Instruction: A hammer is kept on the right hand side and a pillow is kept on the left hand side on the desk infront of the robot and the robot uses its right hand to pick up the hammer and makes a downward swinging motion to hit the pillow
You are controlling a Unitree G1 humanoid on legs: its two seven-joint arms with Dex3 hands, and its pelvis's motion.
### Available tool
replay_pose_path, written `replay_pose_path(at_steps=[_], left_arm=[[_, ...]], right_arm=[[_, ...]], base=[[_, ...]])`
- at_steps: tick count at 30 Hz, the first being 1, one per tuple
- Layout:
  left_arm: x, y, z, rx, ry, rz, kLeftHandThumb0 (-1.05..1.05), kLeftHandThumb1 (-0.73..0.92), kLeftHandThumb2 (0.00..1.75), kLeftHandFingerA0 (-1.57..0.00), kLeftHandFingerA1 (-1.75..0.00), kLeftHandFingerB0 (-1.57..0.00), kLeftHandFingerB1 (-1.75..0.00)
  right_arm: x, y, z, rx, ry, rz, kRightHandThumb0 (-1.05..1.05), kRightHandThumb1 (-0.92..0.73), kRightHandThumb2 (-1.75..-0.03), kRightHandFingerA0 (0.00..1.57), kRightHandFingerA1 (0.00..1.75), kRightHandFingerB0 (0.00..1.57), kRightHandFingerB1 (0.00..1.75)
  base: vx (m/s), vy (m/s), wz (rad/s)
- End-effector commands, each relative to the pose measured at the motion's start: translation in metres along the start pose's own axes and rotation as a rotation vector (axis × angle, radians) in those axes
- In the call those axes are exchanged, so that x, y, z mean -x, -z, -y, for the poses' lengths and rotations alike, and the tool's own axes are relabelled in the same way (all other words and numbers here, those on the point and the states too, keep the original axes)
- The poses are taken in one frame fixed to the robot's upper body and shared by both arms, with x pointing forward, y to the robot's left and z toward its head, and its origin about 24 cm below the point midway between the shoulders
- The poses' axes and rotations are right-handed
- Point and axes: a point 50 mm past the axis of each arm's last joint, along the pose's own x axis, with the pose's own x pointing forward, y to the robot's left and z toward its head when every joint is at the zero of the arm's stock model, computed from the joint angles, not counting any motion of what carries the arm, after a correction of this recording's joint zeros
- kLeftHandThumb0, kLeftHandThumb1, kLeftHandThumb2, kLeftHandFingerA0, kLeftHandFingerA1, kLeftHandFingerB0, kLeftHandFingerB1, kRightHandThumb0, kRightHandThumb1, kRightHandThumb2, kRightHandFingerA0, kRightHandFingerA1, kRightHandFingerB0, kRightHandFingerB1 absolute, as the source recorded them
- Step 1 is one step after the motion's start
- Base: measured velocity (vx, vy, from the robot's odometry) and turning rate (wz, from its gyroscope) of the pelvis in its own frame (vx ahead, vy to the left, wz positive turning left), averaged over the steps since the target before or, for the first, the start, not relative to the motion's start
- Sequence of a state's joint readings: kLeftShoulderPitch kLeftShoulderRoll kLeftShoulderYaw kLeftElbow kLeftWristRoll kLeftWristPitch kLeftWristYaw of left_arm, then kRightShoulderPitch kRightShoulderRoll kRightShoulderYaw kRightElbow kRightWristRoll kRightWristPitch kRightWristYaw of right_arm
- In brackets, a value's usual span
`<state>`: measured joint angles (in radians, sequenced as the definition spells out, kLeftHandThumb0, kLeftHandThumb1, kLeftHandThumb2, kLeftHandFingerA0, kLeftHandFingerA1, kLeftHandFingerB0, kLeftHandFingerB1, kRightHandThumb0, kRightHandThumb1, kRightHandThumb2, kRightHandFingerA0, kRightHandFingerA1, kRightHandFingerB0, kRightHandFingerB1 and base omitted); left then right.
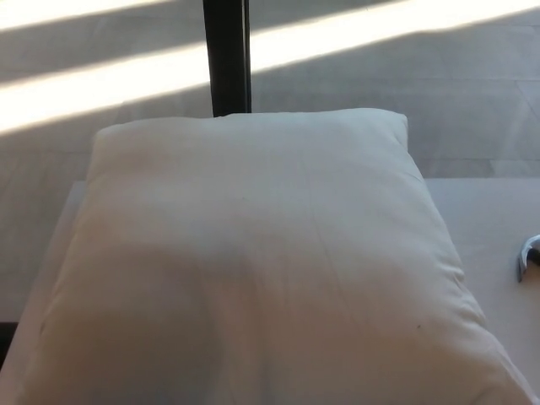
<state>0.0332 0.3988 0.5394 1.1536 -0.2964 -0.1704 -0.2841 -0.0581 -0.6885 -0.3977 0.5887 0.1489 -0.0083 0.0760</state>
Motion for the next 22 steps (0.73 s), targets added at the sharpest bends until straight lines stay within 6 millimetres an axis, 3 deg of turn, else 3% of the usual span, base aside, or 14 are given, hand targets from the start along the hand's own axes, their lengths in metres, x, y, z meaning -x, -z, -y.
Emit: replay_pose_path(at_steps=[1, 2, 7, 10, 11, 12, 14, 16, 17, 18, 19, 20, 21, 22], left_arm=[[0.002, -0.009, -0.023, 0.127, -0.08, -0.024, -0.47, 0.58, 0.58, -0.72, -0.61, -0.7, -0.55], [0.002, -0.01, -0.024, 0.137, -0.093, -0.025, -0.47, 0.59, 0.58, -0.72, -0.59, -0.66, -0.54], [0.004, -0.015, -0.035, 0.146, -0.164, 0.005, -0.56, 0.56, 0.57, -0.68, -0.55, -0.69, -0.51], [0.0, -0.025, -0.034, 0.16, -0.198, 0.02, -0.54, 0.54, 0.57, -0.78, -0.62, -0.7, -0.51], [0.0, -0.027, -0.036, 0.147, -0.218, 0.001, -0.52, 0.56, 0.57, -0.7, -0.59, -0.6, -0.49], [0.0, -0.028, -0.038, 0.143, -0.232, -0.009, -0.52, 0.56, 0.57, -0.69, -0.59, -0.59, -0.49], [0.001, -0.028, -0.043, 0.132, -0.265, -0.021, -0.53, 0.56, 0.57, -0.73, -0.62, -0.65, -0.52], [0.002, -0.028, -0.045, 0.134, -0.284, -0.023, -0.53, 0.56, 0.57, -0.73, -0.62, -0.65, -0.52], [0.004, -0.027, -0.05, 0.176, -0.314, -0.012, -0.54, 0.54, 0.56, -0.7, -0.64, -0.64, -0.57], [0.005, -0.027, -0.052, 0.197, -0.327, -0.005, -0.54, 0.54, 0.56, -0.7, -0.64, -0.64, -0.57], [0.009, -0.016, -0.054, 0.235, -0.339, -0.028, -0.5, 0.53, 0.56, -0.71, -0.67, -0.68, -0.59], [0.01, -0.013, -0.054, 0.226, -0.331, -0.036, -0.53, 0.53, 0.56, -0.73, -0.67, -0.7, -0.61], [0.009, -0.011, -0.053, 0.204, -0.317, -0.05, -0.51, 0.56, 0.57, -0.72, -0.65, -0.69, -0.59], [0.009, -0.011, -0.053, 0.204, -0.317, -0.05, -0.51, 0.56, 0.57, -0.72, -0.65, -0.69, -0.59]], right_arm=[[0.043, 0.084, 0.065, -0.89, 0.67, -0.169, -0.53, -0.81, -0.65, 0.0, 0.29, 0.09, 0.31], [0.044, 0.089, 0.062, -0.911, 0.674, -0.202, -0.51, -0.8, -0.64, 0.0, 0.38, 0.1, 0.34], [0.048, 0.113, 0.045, -1.007, 0.687, -0.339, -0.47, -0.8, -0.64, 0.0, 0.27, 0.06, 0.32], [0.054, 0.126, 0.036, -1.001, 0.667, -0.411, -0.5, -0.81, -0.64, 0.0, 0.32, 0.01, 0.34], [0.062, 0.137, 0.03, -0.948, 0.68, -0.498, -0.5, -0.79, -0.66, 0.09, 0.53, 0.07, 0.32], [0.068, 0.144, 0.029, -0.947, 0.699, -0.531, -0.48, -0.77, -0.64, 0.09, 0.55, 0.08, 0.39], [0.078, 0.154, 0.027, -0.967, 0.76, -0.586, -0.43, -0.7, -0.61, 0.1, 0.59, 0.27, 0.52], [0.081, 0.158, 0.026, -0.992, 0.795, -0.603, -0.43, -0.7, -0.61, 0.1, 0.59, 0.27, 0.52], [0.072, 0.156, 0.003, -0.953, 0.746, -0.665, -0.48, -0.71, -0.61, 0.06, 0.65, 0.24, 0.6], [0.067, 0.154, -0.008, -0.939, 0.724, -0.688, -0.48, -0.71, -0.61, 0.06, 0.65, 0.24, 0.6], [0.071, 0.159, -0.015, -0.884, 0.604, -0.651, -0.49, -0.75, -0.63, 0.0, 0.47, 0.11, 0.47], [0.071, 0.159, -0.019, -0.883, 0.594, -0.659, -0.56, -0.62, -0.83, 0.07, 0.62, 0.09, 0.49], [0.07, 0.16, -0.023, -0.869, 0.57, -0.666, -0.6, -0.57, -0.88, 0.35, 0.86, 0.08, 0.49], [0.07, 0.16, -0.023, -0.869, 0.57, -0.666, -0.6, -0.57, -0.88, 0.35, 0.86, 0.08, 0.49]], base=[[0.0, 0.0, 0.0], [0.0, 0.0, 0.0], [0.0, 0.0, 0.0], [0.0, 0.0, 0.0], [0.0, 0.0, 0.0], [0.0, 0.0, 0.0], [0.0, 0.0, 0.0], [0.0, 0.0, 0.0], [0.0, 0.0, 0.0], [0.0, 0.0, 0.0], [0.0, 0.0, 0.0], [0.0, 0.0, 0.0], [0.0, 0.0, 0.0], [0.0, 0.0, 0.0]])
